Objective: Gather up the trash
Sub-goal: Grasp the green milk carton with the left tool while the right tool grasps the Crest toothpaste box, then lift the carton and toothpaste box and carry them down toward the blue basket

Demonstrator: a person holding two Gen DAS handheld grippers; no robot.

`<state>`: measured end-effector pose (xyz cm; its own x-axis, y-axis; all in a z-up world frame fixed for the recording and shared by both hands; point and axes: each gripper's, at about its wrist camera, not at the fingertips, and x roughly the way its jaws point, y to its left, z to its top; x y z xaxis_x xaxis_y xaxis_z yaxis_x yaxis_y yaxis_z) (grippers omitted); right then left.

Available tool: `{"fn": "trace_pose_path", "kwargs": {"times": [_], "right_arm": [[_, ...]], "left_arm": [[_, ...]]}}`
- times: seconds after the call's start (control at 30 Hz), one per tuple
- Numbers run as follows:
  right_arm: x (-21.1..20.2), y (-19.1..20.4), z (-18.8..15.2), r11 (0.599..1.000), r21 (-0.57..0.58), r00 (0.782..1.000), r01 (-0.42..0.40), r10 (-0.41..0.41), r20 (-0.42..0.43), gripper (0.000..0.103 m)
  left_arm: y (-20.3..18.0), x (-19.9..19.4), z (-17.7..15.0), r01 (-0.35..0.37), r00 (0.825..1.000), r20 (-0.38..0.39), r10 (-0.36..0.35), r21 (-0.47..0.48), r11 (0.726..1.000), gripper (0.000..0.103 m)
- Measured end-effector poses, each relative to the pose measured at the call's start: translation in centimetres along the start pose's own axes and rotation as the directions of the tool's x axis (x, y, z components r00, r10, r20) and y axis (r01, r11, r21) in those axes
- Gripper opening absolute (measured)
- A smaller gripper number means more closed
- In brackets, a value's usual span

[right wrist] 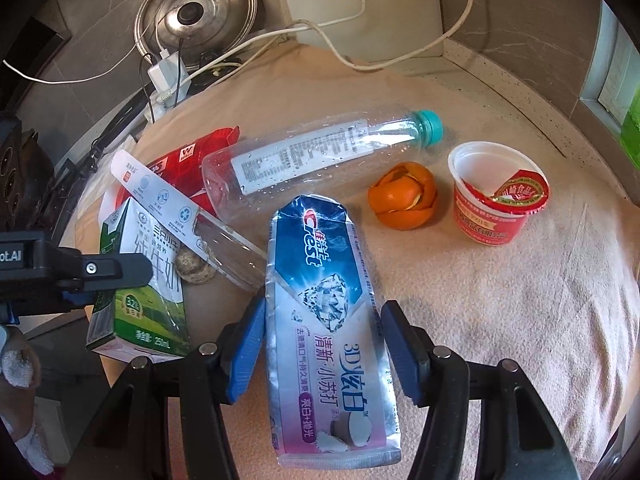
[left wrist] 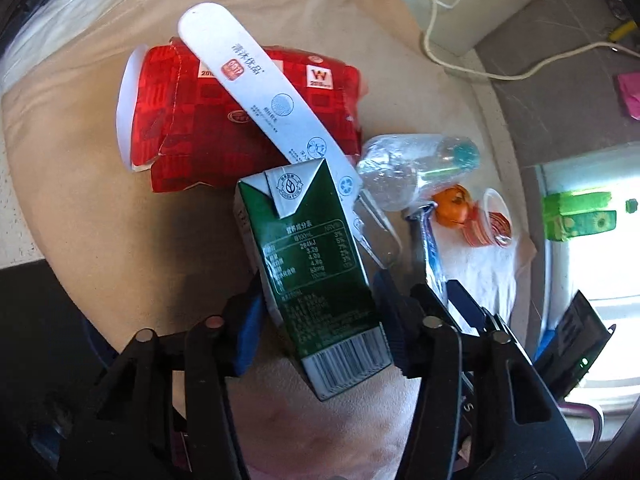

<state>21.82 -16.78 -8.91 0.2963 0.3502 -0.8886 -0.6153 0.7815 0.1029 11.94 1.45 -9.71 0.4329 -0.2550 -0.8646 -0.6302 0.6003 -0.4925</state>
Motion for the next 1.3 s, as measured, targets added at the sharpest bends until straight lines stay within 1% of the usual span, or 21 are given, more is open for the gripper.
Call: {"fn": "trace_pose_path", "kwargs": {"times": [0.3,0.43,0.53,0.63,0.83,1.03,1.3], "right_arm": [[-1.4,0.2,-1.2,0.999,0.035,0.999,-0.007,0.005,0.034,0.060],[-2.6,0.5,-2.0,0.998,0.061,0.998,-0.004,0.001,0.058,0.060],[-3.4,0.7,-2.6,0.997,0.082,0.997,0.007,-0.013,0.073,0.060],[-4.3,0.7,-3.4,0.992,0.130,0.996,-0.002,-0.009,0.089,0.060],[-6.8,1.7,-5.3,0.982,0.188,0.991,-0.015,-0.010,0.134,0.060],[-8.8,3.7,-7.1,0.969,0.246,0.985,-0.023,-0.020,0.169,0.060],[-10.8,8.4,-10.1,0.955,0.292,0.980,-0.046,-0.014,0.198,0.060]], "left_arm": [[0.1,-2.2,-1.4,0.048,0.999,0.012,-0.050,0.109,0.993,0.050],[-0.2,-3.5,-2.1,0.037,0.998,0.037,-0.045,0.186,0.982,0.050],[-0.1,-4.1,-2.4,0.042,0.998,0.042,-0.052,0.220,0.975,0.050],[0.3,-4.9,-2.9,0.035,0.997,0.050,-0.050,0.267,0.963,0.050],[2.1,-6.5,-3.5,0.015,0.998,0.045,-0.032,0.345,0.939,0.050],[4.2,-8.0,-4.6,-0.009,0.999,0.041,-0.010,0.438,0.899,0.050],[8.3,-9.9,-6.6,0.013,1.000,0.003,-0.017,0.473,0.881,0.050]]}}
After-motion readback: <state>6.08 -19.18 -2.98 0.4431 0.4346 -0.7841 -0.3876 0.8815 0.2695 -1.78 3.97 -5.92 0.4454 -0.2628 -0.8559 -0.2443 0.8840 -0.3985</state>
